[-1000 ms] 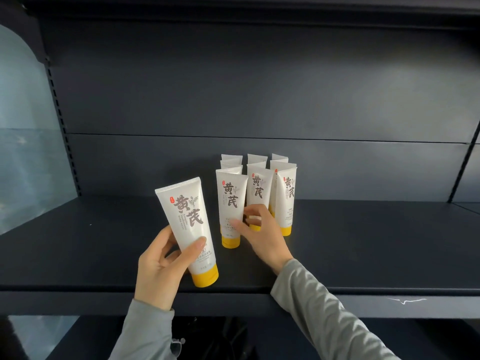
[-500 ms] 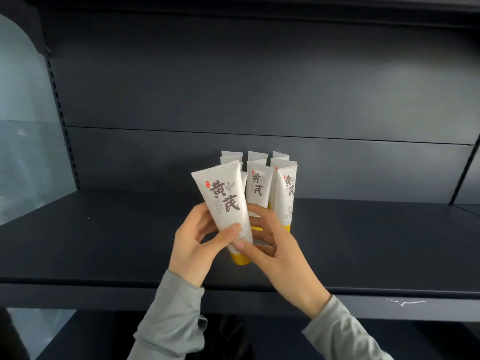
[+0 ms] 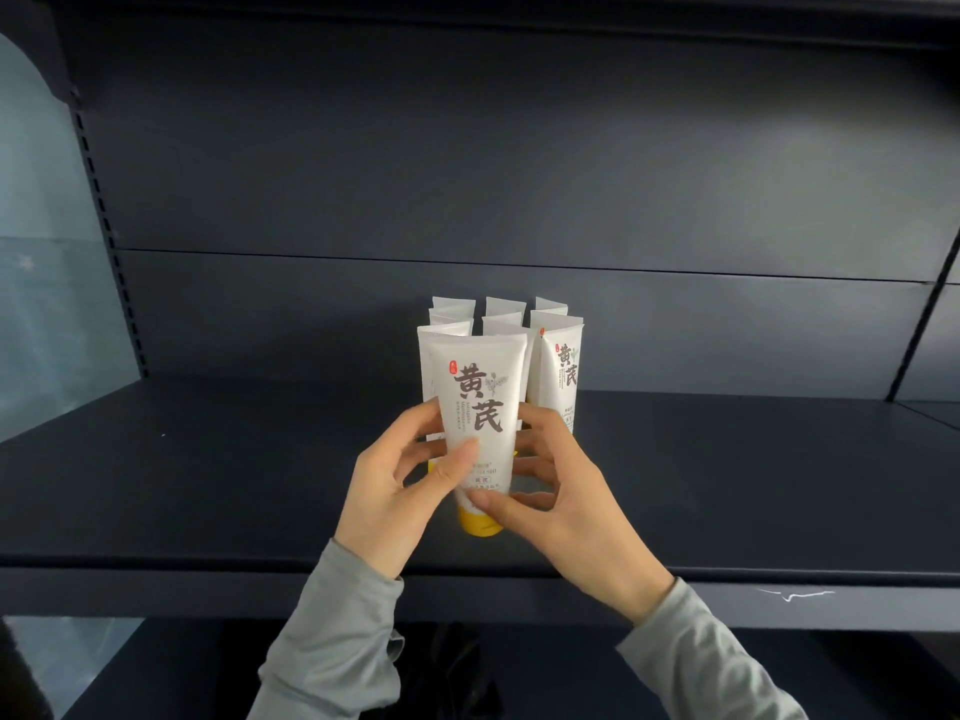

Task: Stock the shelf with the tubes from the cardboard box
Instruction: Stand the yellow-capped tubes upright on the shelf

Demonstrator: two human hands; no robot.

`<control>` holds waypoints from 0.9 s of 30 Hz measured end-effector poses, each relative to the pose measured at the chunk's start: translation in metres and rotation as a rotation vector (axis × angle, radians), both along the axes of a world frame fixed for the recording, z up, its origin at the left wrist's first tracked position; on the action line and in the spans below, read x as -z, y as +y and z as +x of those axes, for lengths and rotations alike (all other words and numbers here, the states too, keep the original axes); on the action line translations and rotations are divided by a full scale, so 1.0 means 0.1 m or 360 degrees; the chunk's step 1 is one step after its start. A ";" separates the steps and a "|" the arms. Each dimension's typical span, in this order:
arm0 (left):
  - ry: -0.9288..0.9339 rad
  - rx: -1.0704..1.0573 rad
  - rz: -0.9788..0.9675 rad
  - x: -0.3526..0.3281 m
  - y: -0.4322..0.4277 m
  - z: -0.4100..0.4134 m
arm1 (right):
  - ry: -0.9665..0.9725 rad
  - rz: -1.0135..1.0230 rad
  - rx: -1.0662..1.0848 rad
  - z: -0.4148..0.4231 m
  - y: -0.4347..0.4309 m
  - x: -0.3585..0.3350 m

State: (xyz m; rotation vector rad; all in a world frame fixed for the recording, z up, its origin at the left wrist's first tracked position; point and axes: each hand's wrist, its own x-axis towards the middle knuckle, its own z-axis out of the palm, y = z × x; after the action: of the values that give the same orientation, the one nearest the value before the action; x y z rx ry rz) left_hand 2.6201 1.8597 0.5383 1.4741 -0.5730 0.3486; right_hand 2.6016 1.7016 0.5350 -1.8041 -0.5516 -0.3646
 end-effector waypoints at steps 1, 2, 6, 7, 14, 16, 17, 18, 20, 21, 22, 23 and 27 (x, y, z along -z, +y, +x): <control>-0.0003 -0.0019 0.0026 0.00 0.01 -0.01 | 0.0016 0.0015 -0.0014 0.02 -0.02 0.00; -0.0023 -0.0098 0.0097 0.01 0.02 -0.02 | 0.0030 0.0031 -0.0014 0.06 -0.05 0.00; -0.0121 -0.0735 0.0911 0.10 0.21 0.01 | 0.0104 0.0097 0.0080 0.27 -0.21 -0.01; -0.0093 -0.0833 0.1089 0.13 0.26 0.01 | 0.0132 0.0087 0.0100 0.33 -0.24 -0.01; 0.0014 -0.1064 0.1480 0.27 0.49 0.01 | 0.0278 -0.0072 0.0250 0.70 -0.29 0.05; 0.0032 -0.1086 0.1540 0.29 0.53 0.01 | 0.0291 -0.0094 0.0252 0.76 -0.26 0.09; 0.0029 -0.1100 0.1551 0.30 0.55 0.01 | 0.0297 -0.0107 0.0251 0.78 -0.24 0.11; 0.0027 -0.1113 0.1551 0.31 0.57 0.01 | 0.0302 -0.0115 0.0251 0.80 -0.23 0.13; 0.0037 -0.1126 0.1528 0.32 0.61 -0.01 | 0.0308 -0.0119 0.0259 0.82 -0.23 0.17; 0.0041 -0.1127 0.1516 0.33 0.63 -0.01 | 0.0310 -0.0122 0.0265 0.83 -0.23 0.17; 0.0045 -0.1128 0.1509 0.33 0.64 -0.01 | 0.0313 -0.0126 0.0270 0.84 -0.23 0.18; 0.0050 -0.1128 0.1505 0.33 0.65 -0.02 | 0.0315 -0.0128 0.0274 0.84 -0.24 0.17; 0.0054 -0.1116 0.1505 0.33 0.68 -0.03 | 0.0325 -0.0123 0.0307 0.84 -0.23 0.18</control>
State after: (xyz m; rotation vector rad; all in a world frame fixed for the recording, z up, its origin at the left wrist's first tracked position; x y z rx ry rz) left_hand 2.6166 1.9272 0.5053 2.5909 -0.1471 0.6406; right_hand 2.6855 1.6781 0.5171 -1.9486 -0.2526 -0.2881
